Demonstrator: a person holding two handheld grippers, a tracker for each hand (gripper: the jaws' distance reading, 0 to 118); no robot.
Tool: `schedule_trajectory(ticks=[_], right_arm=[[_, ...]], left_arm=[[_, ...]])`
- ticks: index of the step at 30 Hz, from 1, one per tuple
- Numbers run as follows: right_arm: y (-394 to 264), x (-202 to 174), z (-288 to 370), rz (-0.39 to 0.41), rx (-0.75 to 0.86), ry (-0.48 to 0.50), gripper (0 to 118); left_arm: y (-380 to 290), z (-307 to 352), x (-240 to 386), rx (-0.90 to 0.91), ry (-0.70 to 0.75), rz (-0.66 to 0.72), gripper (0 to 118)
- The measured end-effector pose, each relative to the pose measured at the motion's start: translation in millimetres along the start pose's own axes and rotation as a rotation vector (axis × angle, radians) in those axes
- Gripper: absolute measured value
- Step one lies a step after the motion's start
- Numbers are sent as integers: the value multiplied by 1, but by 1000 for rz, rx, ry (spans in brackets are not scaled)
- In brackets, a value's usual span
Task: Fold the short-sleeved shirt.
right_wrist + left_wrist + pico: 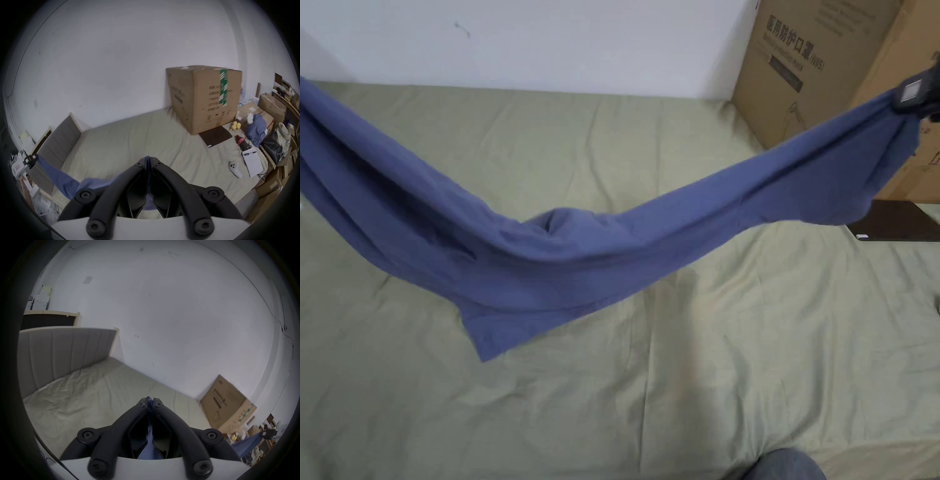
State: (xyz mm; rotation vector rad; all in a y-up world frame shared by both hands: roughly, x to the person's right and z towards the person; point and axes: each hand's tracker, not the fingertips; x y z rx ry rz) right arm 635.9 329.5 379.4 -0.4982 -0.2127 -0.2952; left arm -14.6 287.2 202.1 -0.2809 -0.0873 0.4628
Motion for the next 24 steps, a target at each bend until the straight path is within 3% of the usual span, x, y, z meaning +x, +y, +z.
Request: schedule_trajectory(ticks=[5, 9, 11, 14, 18, 24], right_arm=[[20, 23, 33, -36, 96, -82, 1], [40, 35, 34, -107, 120, -90, 1], [52, 32, 32, -92, 131, -108, 1], [64, -2, 27, -36, 143, -134, 1], [90, -30, 1, 59, 152, -229, 1], [135, -57, -48, 90, 206, -338, 1]], left_arm=[[41, 9, -16, 62, 40, 30, 0], [65, 13, -12, 100, 77, 61, 0], [76, 6, -7, 105, 90, 55, 0], [87, -9, 12, 102, 145, -13, 0], [108, -51, 26, 81, 177, -38, 0], [125, -104, 58, 101, 225, -112, 0]])
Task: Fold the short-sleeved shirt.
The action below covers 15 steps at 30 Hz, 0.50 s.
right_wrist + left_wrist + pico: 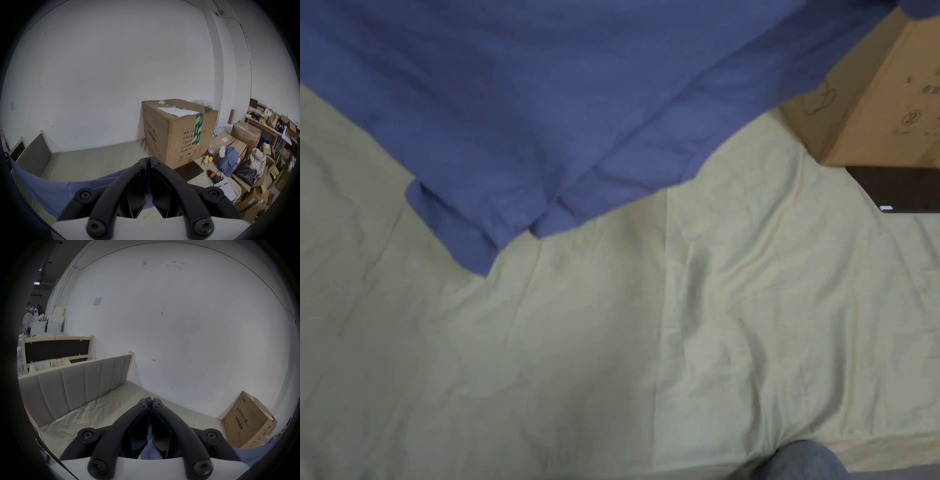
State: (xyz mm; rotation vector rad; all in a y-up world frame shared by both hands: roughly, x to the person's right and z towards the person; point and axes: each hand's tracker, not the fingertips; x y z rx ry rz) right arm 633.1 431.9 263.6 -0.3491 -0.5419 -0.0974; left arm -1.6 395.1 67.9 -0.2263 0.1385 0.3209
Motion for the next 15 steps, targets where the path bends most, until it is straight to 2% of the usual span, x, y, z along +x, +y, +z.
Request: schedule_trajectory(ticks=[3, 9, 15], right_arm=[[16, -16, -21, -1, 28, -34, 1], [36, -23, -68, -23, 85, -90, 1], [6, -30, -100, -23, 58, -109, 1]], left_arm=[[4, -15, 9, 6, -6, 9, 0], [-11, -52, 34, 18, -13, 30, 0], [-61, -90, 37, -59, -12, -25, 0]])
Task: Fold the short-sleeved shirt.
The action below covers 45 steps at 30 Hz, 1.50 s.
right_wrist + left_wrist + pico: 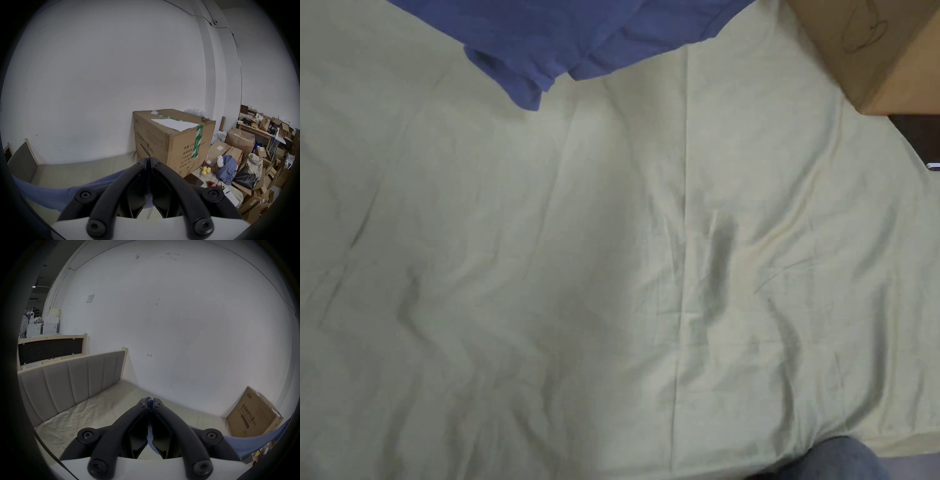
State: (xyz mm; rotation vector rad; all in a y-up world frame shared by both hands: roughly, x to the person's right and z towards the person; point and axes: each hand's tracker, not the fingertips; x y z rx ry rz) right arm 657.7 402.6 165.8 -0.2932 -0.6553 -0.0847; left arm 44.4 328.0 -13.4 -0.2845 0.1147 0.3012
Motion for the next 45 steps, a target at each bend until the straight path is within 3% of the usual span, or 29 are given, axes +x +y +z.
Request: schedule_trajectory(ticks=[3, 8, 14, 22, 24, 30, 34, 35, 36, 37, 38, 39, 40, 45], right_arm=[[-33, 9, -29, 32, -74, 2, 1], [-109, 33, -51, 5, -220, 10, 1], [-223, 67, -20, 46, -390, 33, 1], [-353, 124, 57, -8, -588, 61, 1], [-379, 139, 76, -80, -621, 62, 1], [-419, 174, 112, -121, -671, 52, 1], [-430, 184, 125, -166, -693, 64, 1], [-429, 184, 127, -173, -698, 74, 2], [-429, 184, 129, -182, -689, 82, 5], [-426, 184, 129, -180, -686, 81, 17], [-420, 183, 129, -171, -679, 74, 41], [-412, 183, 129, -137, -658, 57, 76], [-403, 181, 130, -108, -636, 58, 90], [-346, 160, 141, -25, -396, 91, 93]], left_arm=[[-36, -20, -13, -98, 16, 14, 0], [-107, -16, -45, -238, 22, 17, 0], [-191, 21, -101, -411, 16, -5, 0], [-285, 85, -172, -555, 35, -40, 0], [-304, 98, -184, -585, 47, -20, 0], [-333, 141, -202, -618, 80, -36, 0], [-344, 154, -213, -641, 82, 28, 0], [-346, 157, -213, -631, 91, 34, 8], [-346, 159, -211, -620, 118, 31, 28], [-343, 159, -211, -598, 160, 5, 50], [-338, 159, -213, -588, 155, 0, 76], [-330, 161, -211, -570, 151, -9, 101], [-321, 163, -208, -532, 144, -22, 110], [-265, 184, -163, -239, 56, -135, 113]])
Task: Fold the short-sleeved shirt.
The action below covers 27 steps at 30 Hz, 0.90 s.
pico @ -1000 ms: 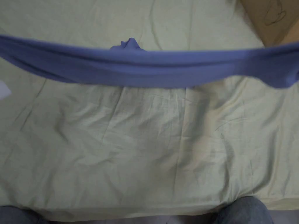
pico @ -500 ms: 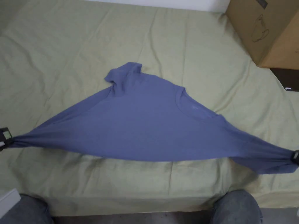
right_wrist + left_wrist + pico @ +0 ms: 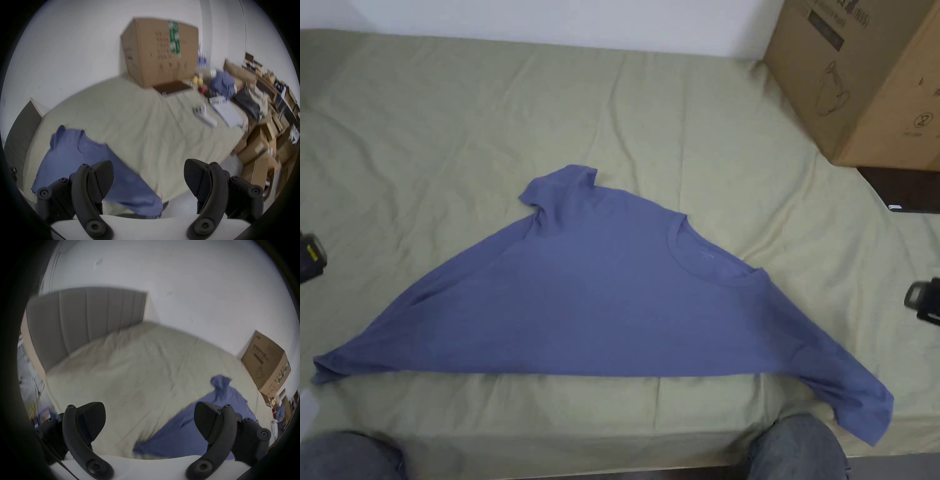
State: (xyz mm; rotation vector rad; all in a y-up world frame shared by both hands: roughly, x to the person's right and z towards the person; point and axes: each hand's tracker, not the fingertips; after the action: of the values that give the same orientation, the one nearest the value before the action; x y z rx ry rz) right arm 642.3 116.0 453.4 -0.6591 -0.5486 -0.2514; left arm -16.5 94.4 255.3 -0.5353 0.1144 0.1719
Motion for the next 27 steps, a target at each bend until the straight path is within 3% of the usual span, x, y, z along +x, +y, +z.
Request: schedule_trajectory(ticks=[5, 9, 13, 14, 15, 17, 19, 21, 22, 27], right_arm=[[19, -60, 40, 139, 266, 81, 98], [6, -109, 64, 178, 385, 218, 99], [-17, -144, 73, 196, 425, 289, 94], [-22, -149, 73, 203, 423, 302, 89], [-28, -154, 73, 208, 422, 314, 75], [-39, -161, 74, 198, 431, 324, 49], [-44, -164, 74, 173, 429, 341, 42], [-49, -169, 73, 152, 436, 341, 1], [-51, -169, 73, 155, 439, 340, 0], [-54, -170, 67, 172, 433, 353, 0]], left_arm=[[18, 37, 53, 198, -69, -136, 114], [8, 53, 86, 250, -160, -162, 114], [-10, 64, 109, 264, -213, -219, 109], [-15, 66, 112, 265, -230, -235, 103], [-19, 69, 114, 267, -242, -245, 91], [-28, 73, 117, 277, -246, -251, 53], [-34, 74, 117, 280, -253, -257, 47], [-39, 76, 118, 283, -279, -254, 12], [-40, 77, 117, 280, -291, -258, 1], [-44, 78, 120, 270, -309, -290, 0]])
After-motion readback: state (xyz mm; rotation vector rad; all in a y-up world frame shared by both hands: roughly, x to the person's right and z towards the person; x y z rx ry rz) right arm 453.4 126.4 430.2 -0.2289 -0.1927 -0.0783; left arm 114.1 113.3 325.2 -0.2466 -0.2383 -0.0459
